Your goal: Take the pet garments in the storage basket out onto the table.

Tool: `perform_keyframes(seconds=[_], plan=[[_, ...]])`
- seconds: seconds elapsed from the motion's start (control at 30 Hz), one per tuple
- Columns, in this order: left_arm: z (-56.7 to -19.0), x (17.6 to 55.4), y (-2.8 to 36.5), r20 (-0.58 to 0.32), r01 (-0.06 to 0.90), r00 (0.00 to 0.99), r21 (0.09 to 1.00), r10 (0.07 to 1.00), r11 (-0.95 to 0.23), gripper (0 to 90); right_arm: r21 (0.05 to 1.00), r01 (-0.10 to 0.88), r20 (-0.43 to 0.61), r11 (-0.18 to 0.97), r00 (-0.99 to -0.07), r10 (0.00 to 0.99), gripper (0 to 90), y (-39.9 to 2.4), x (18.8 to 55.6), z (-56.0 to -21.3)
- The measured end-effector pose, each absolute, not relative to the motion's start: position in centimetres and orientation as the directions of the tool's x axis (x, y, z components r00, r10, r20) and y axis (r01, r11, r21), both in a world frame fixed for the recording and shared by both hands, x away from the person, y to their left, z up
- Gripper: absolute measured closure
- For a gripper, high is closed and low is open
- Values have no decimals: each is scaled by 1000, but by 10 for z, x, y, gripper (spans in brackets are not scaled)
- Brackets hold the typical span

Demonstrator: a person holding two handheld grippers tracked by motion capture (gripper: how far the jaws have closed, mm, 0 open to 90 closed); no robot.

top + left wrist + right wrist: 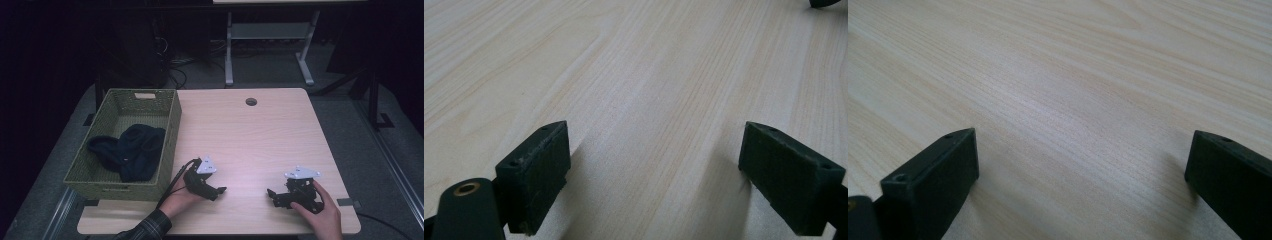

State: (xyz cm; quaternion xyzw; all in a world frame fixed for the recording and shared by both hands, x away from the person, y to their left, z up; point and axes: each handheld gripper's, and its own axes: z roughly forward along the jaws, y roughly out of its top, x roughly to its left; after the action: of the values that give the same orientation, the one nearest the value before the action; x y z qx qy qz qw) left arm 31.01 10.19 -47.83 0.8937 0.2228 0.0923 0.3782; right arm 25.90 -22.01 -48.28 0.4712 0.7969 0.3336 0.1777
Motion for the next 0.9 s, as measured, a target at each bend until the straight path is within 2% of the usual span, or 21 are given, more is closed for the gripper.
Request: perform_keyframes(seconds=[0.9], plan=[[-464, 317, 110, -26, 395, 857, 673, 514, -625, 136, 699, 631, 29, 337, -496, 868, 4, -220, 259, -483]])
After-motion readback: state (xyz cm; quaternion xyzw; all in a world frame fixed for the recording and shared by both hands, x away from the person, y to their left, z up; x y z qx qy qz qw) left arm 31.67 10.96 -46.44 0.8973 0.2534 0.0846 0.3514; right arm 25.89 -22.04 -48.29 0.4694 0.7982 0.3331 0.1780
